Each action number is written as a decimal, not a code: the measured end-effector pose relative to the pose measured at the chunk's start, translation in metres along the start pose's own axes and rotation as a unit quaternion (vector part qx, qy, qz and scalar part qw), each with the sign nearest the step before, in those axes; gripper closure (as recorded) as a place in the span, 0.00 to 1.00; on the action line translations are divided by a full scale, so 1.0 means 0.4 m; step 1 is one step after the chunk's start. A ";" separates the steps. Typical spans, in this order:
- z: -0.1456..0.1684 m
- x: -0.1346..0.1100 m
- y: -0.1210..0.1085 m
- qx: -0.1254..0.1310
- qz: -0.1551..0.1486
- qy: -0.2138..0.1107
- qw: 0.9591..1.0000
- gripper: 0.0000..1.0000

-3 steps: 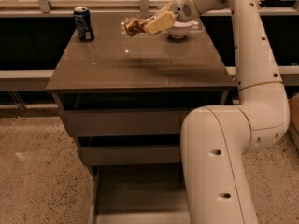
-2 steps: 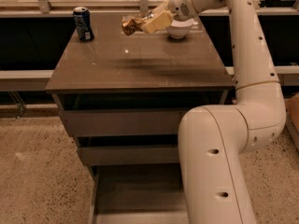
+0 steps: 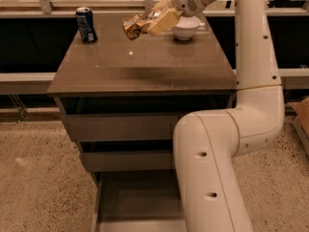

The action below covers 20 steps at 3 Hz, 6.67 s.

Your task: Place orange can into bottom drawer

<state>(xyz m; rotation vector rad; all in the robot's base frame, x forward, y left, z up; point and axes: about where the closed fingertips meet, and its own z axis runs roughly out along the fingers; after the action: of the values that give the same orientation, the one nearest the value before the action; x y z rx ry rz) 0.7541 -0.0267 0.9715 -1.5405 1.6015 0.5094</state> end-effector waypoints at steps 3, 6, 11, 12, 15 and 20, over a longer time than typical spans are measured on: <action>0.211 0.045 0.081 -0.057 0.057 -0.038 0.996 1.00; 0.193 0.031 0.180 -0.038 0.089 -0.068 0.993 1.00; 0.140 0.113 0.511 -0.055 0.150 0.037 0.986 1.00; 0.174 0.145 0.540 -0.078 0.158 0.069 0.982 1.00; 0.263 0.358 0.709 -0.054 0.087 0.255 0.961 1.00; 0.357 0.599 0.847 -0.080 0.112 0.316 0.939 1.00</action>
Offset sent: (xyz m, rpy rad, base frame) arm -0.0089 0.0367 -0.0512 0.0214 0.1148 0.0489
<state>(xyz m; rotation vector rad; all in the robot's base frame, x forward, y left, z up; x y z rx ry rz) 0.4962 -0.0082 0.6169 -1.7623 2.2920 0.2752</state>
